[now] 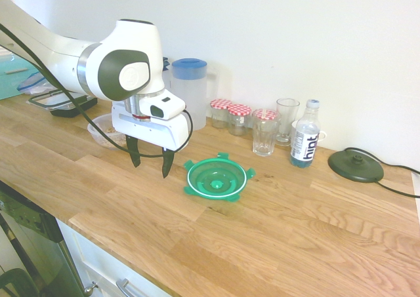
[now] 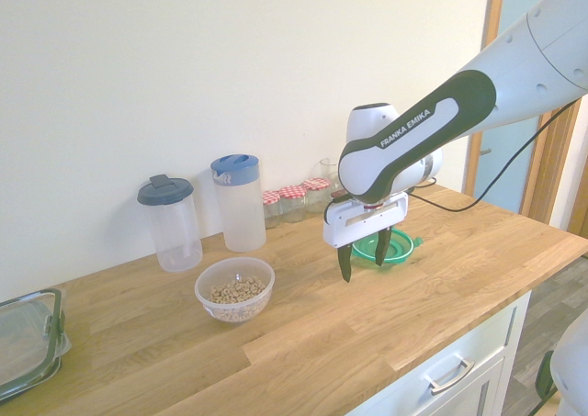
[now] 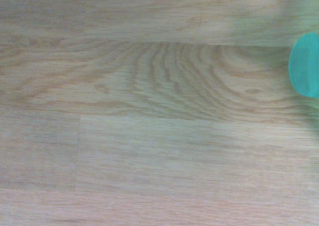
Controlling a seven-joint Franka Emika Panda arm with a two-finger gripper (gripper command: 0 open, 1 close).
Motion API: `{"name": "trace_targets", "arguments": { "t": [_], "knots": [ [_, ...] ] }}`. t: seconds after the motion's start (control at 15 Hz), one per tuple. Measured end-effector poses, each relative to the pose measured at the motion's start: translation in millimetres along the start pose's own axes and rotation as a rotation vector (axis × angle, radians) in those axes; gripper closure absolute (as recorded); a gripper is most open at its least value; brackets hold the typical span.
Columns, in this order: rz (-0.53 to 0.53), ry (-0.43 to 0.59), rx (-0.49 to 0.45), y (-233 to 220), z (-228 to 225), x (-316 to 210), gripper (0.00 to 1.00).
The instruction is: Cover the lid of food container
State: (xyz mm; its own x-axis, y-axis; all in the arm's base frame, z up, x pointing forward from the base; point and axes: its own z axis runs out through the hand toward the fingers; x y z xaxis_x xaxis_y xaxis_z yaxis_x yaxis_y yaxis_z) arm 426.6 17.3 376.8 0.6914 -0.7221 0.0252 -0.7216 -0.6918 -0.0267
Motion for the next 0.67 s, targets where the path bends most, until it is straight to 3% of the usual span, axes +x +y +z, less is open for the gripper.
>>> {"name": "trace_targets", "arguments": {
  "t": [0.2, 0.47, 0.67],
  "knots": [
    [0.002, -0.025, 0.028, -1, -8, 6, 0.00],
    [-0.038, -0.190, 0.145, 17, -57, 50, 0.00],
    [-0.100, -0.306, 0.235, 55, -68, 100, 0.00]
  ]
}}
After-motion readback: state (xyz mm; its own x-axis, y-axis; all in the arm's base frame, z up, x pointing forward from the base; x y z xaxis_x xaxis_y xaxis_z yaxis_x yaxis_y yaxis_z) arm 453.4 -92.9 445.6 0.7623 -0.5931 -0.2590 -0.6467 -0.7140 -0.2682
